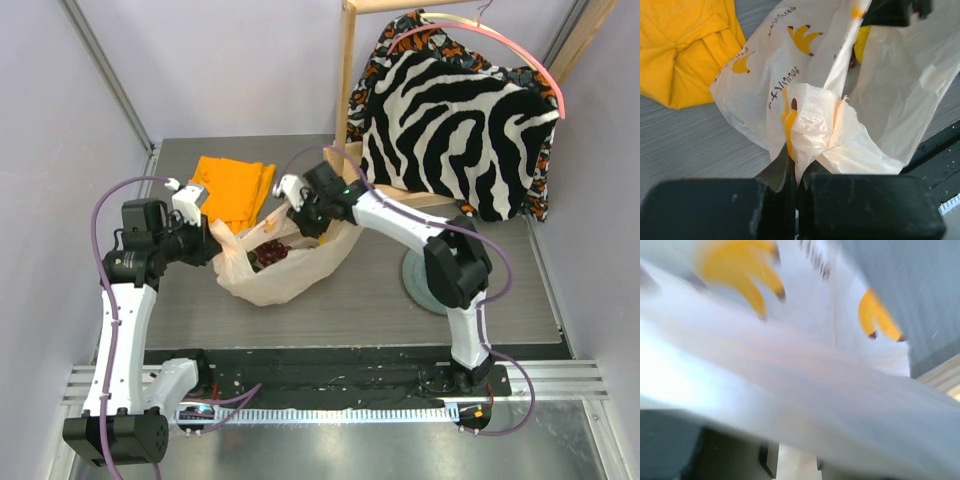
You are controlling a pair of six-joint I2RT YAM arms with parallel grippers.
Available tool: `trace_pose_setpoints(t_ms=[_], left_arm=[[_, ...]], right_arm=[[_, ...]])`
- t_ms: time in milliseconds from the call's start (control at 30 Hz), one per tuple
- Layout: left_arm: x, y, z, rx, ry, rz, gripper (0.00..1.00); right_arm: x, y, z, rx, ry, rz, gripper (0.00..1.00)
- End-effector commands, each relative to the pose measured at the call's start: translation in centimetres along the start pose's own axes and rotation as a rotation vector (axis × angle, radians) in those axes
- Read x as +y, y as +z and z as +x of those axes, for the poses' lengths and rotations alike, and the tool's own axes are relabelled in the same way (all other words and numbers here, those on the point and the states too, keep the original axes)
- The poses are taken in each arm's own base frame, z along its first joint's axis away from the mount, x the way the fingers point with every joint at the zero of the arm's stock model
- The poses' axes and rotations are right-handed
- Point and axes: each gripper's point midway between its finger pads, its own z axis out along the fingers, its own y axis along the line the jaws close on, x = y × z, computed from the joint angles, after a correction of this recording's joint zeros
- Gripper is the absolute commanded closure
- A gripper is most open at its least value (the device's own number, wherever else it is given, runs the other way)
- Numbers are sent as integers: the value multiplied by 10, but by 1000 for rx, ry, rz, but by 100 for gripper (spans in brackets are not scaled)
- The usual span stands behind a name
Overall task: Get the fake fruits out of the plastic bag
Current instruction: Adjust the plastic bag at the center of the board.
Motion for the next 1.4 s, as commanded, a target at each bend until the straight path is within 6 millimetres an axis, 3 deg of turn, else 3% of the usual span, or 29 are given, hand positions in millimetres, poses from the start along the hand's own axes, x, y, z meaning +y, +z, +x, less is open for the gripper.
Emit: trace_pose_setpoints(t_ms=[0,200,333,467,500,567,600,700,833,967,1067,1167,1233,1267,1367], left_arm=[[-3,-8,-33,-99,44,-3,100],[-3,-12,-37,-116,50,-14,100],[-3,-12,-38,-125,37,-14,100],[-8,-12,-36,-124,18,6,100],[-8,-12,-35,-120,15,6,100],[-9,-13,-33,-120,15,6,100],[-9,-14,-32,-120,13,5,100],[-11,-13,-28,-113,4,17,100],[-12,-8,-27,-108,-13,29,100],[-13,-5,-24,-104,-38,44,100],[-15,-3,-11,-77,-77,47,100],[-15,-8,10,16,7,23,100],[-16,-15,14,49,186,11,100],[-15,-19,22,82,222,5,100],[-28,-20,33,122,303,68,100]], right_arm=[[16,-87,-104,-384,155,-236,66],[37,-110,-120,-457,251,-443,65],[40,-96,-97,-412,250,-427,65],[33,-68,-38,-247,195,-256,65],[24,-62,-7,-165,220,-141,64],[22,-61,26,-86,232,-70,61],[30,-59,59,-5,238,-58,61],[44,-73,90,60,185,-75,61],[37,-88,70,-7,132,-50,62],[24,-83,38,-89,117,-25,60],[17,-69,29,-98,116,-5,58],[16,-73,12,-122,135,27,55],[32,-78,19,-104,77,46,52],[41,-71,45,-44,61,60,50],[59,-70,73,4,50,51,48]])
